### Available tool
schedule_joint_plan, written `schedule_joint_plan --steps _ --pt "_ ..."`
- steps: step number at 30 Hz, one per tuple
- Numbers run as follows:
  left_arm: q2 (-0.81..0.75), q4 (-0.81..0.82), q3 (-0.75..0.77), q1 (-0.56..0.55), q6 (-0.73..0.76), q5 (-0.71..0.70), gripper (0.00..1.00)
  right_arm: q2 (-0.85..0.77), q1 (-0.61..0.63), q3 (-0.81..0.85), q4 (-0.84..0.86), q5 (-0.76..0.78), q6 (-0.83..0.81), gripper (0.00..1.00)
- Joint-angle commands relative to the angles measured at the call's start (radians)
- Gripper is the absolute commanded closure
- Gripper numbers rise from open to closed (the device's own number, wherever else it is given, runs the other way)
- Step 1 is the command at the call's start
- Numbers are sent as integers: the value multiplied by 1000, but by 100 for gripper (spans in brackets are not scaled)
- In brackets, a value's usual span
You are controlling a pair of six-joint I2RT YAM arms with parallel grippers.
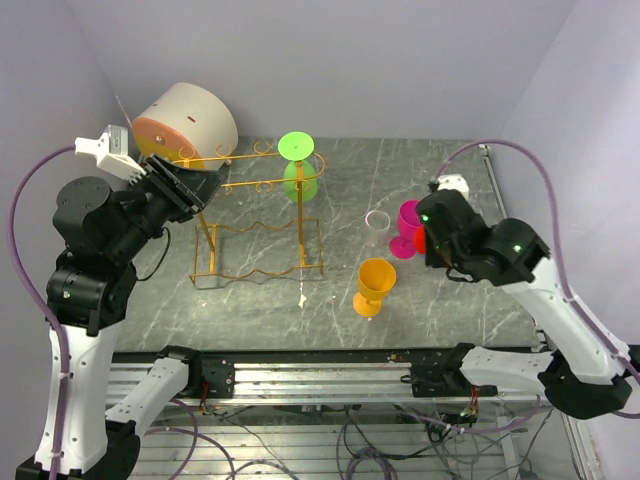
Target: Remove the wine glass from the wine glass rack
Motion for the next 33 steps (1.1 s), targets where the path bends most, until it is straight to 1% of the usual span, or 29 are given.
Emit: schedule_joint_plan --steps 1,6,10,13,18,22,26,30,33 --pt "16 3 48 -4 47 4 52 -29 -20 -44 -16 -73 -13 100" --pt "12 48 -2 -4 26 17 52 -58 -23 -61 -19 -145 -26 100" --pt "10 75 -37 -5 8 26 53 -52 -23 -123 -14 -223 -49 100" --pt "12 73 -41 -4 11 26 53 -41 -23 -185 1 -243 -56 100" --pt "12 58 -35 -3 20 22 53 -30 -36 -273 75 -300 -86 100" --pt "4 61 -47 -4 13 26 53 -8 -83 -343 150 -359 -134 100" --pt "-5 52 -56 -5 15 24 53 25 -145 -350 207 -432 -175 100" --pt "-17 47 -69 -4 16 21 53 73 -181 -338 236 -454 -206 99" --pt "-24 39 -77 -4 18 16 53 113 -183 -332 239 -443 -206 99"
